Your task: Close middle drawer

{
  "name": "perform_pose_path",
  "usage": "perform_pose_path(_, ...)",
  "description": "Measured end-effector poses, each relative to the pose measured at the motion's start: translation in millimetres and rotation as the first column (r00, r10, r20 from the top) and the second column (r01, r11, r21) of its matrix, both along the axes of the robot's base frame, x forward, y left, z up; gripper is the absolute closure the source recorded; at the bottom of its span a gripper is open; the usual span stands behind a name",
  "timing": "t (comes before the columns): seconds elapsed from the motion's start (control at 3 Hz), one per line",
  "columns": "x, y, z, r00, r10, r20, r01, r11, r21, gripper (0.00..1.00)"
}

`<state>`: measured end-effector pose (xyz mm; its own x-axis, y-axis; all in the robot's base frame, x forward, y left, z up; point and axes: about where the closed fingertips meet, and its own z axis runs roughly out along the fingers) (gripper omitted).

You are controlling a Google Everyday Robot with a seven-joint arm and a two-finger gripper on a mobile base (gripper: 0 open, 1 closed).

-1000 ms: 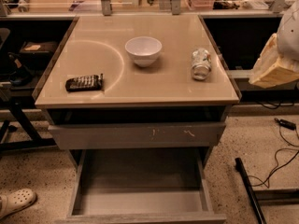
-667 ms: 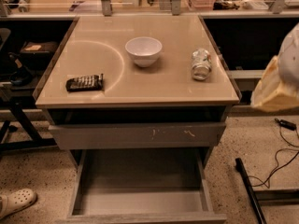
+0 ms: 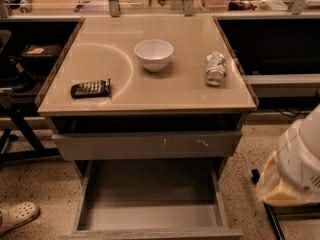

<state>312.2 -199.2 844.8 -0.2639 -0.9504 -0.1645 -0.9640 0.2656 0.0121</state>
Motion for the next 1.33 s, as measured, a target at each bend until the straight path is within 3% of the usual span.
perform_pose_path(0.33, -56, 3, -60, 0.9852, -0.008, -0.171, 0.014, 0.999, 0.036, 1.00)
perform_pose_path(0.67, -70, 1, -74, 0.9774, -0.011, -0.211, 0.018, 0.999, 0.029, 1.00)
perform_pose_path(1.0, -78, 5, -111, 0.9598, -0.030, -0.279, 0.053, 0.996, 0.074, 1.00)
perform_pose_path(1.33, -85, 18, -182, 0.9230, -0.079, -0.377, 0.134, 0.983, 0.123, 1.00)
